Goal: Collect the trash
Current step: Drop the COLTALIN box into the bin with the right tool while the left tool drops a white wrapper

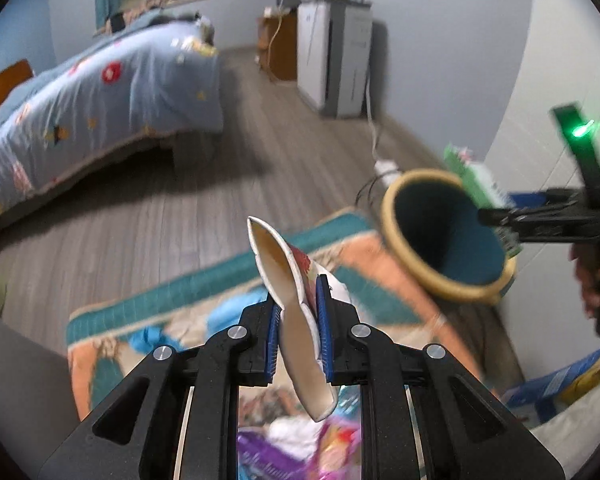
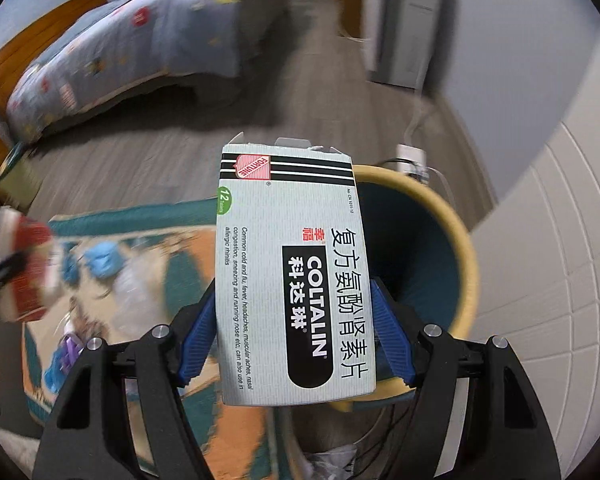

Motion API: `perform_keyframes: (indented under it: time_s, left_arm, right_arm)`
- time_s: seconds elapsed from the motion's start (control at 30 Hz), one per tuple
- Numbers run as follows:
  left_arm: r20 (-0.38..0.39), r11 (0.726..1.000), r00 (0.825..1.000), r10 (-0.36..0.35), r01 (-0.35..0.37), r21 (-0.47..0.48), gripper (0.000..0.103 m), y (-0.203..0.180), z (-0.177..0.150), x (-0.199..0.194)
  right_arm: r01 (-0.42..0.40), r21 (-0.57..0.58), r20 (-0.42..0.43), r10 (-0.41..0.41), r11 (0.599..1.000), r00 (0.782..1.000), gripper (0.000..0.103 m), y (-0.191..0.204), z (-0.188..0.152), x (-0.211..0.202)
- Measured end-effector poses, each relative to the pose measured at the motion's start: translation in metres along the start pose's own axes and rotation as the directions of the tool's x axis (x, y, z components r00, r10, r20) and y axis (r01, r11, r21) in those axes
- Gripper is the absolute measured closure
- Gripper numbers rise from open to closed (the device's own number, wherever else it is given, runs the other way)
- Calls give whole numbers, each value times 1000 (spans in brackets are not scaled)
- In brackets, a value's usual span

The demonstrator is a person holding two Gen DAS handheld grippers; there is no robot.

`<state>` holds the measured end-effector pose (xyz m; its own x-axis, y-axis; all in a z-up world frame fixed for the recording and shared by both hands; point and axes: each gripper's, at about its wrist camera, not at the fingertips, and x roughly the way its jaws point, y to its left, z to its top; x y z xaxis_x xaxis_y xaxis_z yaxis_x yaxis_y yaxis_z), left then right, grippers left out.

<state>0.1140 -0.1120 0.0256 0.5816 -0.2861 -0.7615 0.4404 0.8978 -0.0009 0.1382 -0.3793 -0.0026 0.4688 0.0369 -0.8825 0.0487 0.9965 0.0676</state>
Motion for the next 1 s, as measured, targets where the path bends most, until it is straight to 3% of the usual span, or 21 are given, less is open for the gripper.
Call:
perform_keyframes:
  time_s: [0.23,0.37,0.5,0.73,0.83,0.9,1.0]
  left_arm:
    - [-9,995,996,-89,89,49,85,-55,29,23]
    - [-61,987,988,-144,147,62,85,-91,34,55]
    - [-113,982,983,-147,159,103,85,-121,37,90]
    - [-134,976,979,-152,170,135,84,-156,45,127]
    - [-124,975,985,-120,140,171,73,-163,46,135]
    - [-110,976,988,-107,125,176,44,-161,46,135]
    - [-94,981,992,-87,102,163,29,-153,45,132]
  right_arm:
    - [43,111,-22,-41,993,999,33,-52,-3,15]
    - [49,141,-41,-44,989,998,33,-71,-7,23]
    - [50,177,-57,-41,983,998,33,-82,-10,32]
    - [27,225,-76,-10,974,997,32,-94,-13,42]
    - [11,237,-64,4,971,998,32,-97,-10,44]
    - [4,237,-53,9,971,999,32,-98,-10,43]
    - [-4,226,-40,14,974,999,26,-95,-9,41]
